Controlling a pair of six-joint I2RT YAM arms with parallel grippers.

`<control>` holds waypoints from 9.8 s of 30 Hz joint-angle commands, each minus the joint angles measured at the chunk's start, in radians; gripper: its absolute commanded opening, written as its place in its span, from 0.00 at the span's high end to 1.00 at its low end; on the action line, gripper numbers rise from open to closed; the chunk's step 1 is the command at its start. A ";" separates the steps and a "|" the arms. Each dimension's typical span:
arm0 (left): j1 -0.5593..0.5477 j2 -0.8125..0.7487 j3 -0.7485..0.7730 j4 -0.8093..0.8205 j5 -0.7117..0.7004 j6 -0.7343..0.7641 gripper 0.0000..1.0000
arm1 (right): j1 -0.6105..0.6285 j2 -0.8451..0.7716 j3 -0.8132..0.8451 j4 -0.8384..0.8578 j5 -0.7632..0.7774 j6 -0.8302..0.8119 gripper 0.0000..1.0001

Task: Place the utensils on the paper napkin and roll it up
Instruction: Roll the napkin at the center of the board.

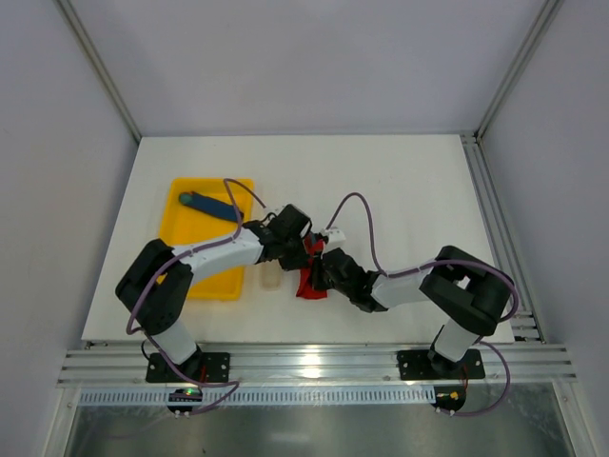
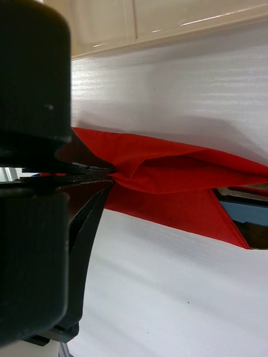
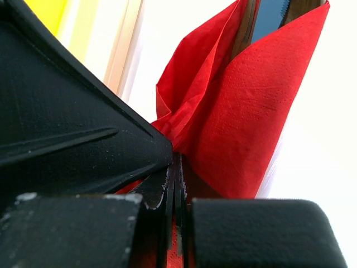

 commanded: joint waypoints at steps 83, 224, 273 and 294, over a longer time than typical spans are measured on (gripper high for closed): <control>-0.060 0.152 0.149 0.034 -0.031 -0.184 1.00 | -0.058 -0.182 -0.190 0.066 -0.172 0.053 0.96; 0.062 0.209 0.112 0.118 0.019 -0.337 1.00 | 0.031 -0.111 -0.081 0.236 0.042 -0.249 0.37; 0.115 0.070 0.292 -0.003 -0.110 0.160 0.72 | 0.035 0.075 -0.235 0.561 0.096 0.254 0.96; 0.038 0.079 -0.049 0.219 0.009 0.109 0.92 | 0.035 -0.042 -0.193 0.350 0.125 0.238 0.71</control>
